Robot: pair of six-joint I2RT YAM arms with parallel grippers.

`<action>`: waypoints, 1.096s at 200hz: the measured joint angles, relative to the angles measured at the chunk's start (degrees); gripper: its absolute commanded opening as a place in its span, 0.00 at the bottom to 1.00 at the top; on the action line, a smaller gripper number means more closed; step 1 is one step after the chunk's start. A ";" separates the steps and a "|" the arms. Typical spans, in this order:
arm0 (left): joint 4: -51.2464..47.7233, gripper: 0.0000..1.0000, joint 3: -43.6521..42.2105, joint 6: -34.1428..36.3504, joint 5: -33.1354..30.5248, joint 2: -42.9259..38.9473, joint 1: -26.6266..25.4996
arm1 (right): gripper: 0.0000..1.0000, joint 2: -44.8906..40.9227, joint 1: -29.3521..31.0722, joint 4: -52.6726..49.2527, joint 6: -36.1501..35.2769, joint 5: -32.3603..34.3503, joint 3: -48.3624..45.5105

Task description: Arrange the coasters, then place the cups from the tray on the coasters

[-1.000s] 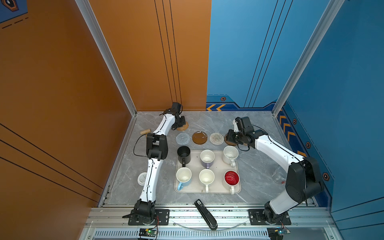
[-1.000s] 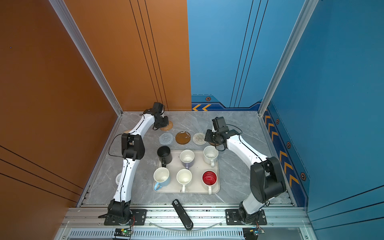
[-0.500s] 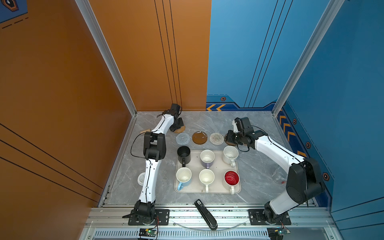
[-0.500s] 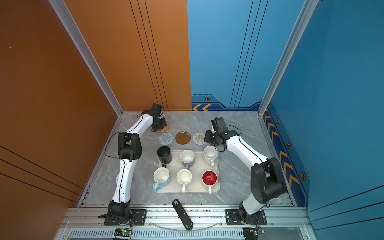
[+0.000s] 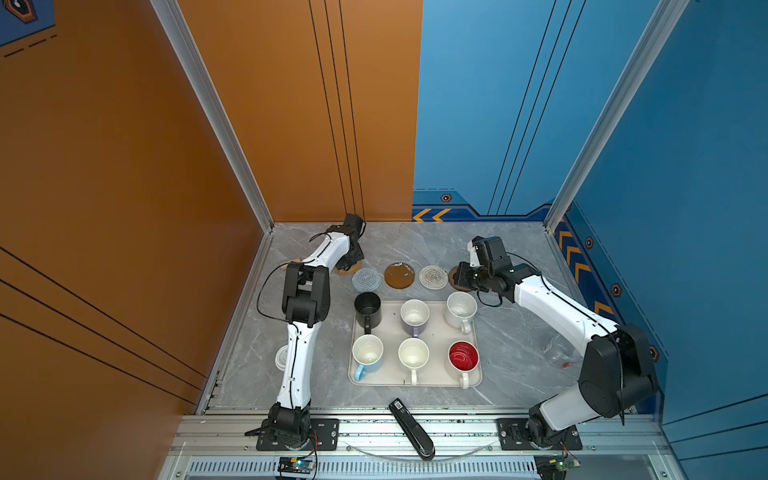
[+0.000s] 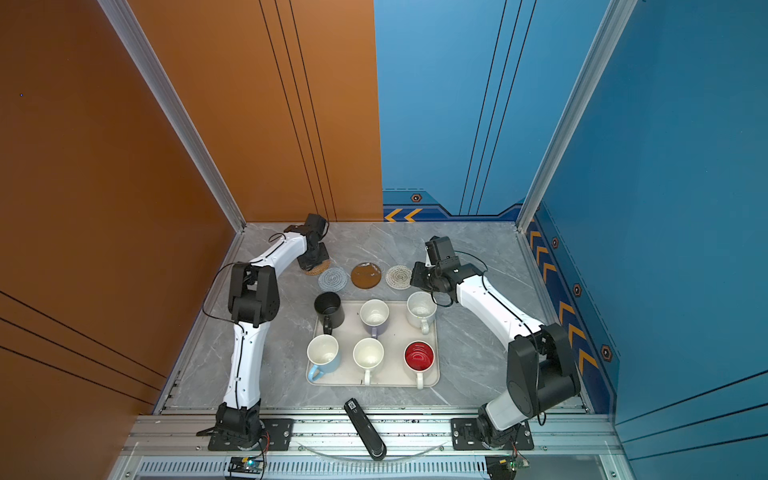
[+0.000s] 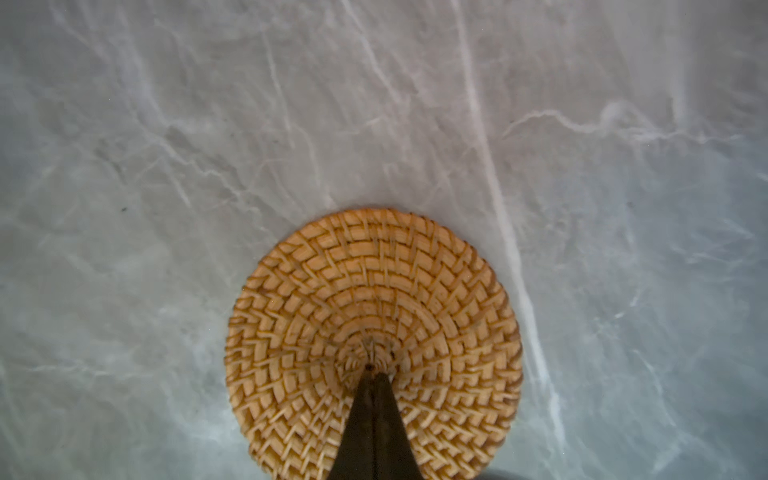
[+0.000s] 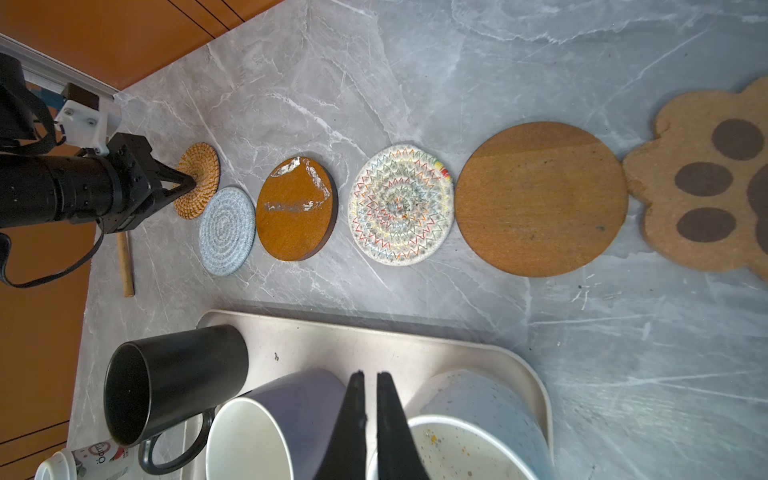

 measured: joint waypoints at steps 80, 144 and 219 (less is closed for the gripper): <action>2.05 0.00 -9.77 -3.06 -4.07 -5.40 0.00 | 0.08 -0.02 0.00 0.04 0.00 -0.15 0.00; 4.11 0.00 -18.27 -3.67 -5.66 -10.32 -0.13 | 0.08 -0.04 0.44 0.22 0.00 -0.48 -0.39; 5.22 0.00 -24.50 -4.72 -7.74 -13.90 -1.53 | 0.08 -2.12 0.55 0.46 0.02 -1.57 -2.64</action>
